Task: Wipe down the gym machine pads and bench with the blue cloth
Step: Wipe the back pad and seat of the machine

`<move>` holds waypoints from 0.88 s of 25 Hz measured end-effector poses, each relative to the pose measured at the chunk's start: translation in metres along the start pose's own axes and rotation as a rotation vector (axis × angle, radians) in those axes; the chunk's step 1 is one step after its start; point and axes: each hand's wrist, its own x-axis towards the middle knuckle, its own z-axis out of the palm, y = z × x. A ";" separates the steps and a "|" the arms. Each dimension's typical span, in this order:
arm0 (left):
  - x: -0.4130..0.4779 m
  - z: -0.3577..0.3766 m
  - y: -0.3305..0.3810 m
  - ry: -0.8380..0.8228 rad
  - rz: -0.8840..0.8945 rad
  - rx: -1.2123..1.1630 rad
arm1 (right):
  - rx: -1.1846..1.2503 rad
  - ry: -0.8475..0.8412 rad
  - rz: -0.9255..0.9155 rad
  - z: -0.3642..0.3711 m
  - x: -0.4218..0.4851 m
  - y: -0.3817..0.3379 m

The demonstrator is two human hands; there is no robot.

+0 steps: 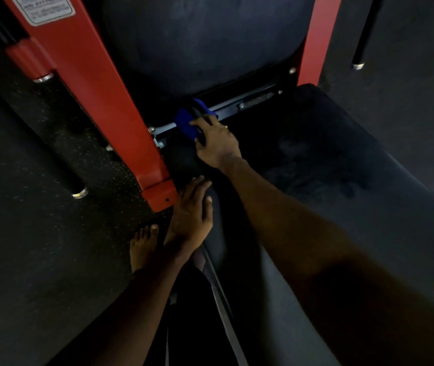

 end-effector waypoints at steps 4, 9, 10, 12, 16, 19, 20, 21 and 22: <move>-0.004 -0.012 -0.001 0.106 -0.160 0.023 | 0.063 0.007 -0.085 0.011 -0.074 -0.025; -0.010 0.000 0.007 -0.068 -0.036 0.193 | 0.013 0.208 0.164 -0.021 -0.164 0.052; -0.009 0.004 0.015 -0.106 0.023 0.220 | -0.016 0.282 0.252 -0.030 -0.159 0.076; -0.008 0.014 0.024 -0.156 0.081 0.283 | -0.077 0.335 0.378 -0.049 -0.126 0.113; -0.007 0.019 0.026 -0.159 0.038 0.358 | -0.032 0.343 0.452 -0.060 -0.089 0.116; -0.002 0.012 0.028 -0.186 0.032 0.336 | -0.045 0.113 0.170 -0.033 -0.176 0.069; 0.000 0.009 0.028 -0.198 0.028 0.336 | -0.042 0.032 0.080 -0.031 -0.210 0.068; 0.001 0.008 0.029 -0.208 0.021 0.335 | -0.064 0.027 0.021 -0.038 -0.230 0.082; 0.002 0.008 0.030 -0.213 0.012 0.334 | -0.100 0.079 0.023 -0.052 -0.234 0.107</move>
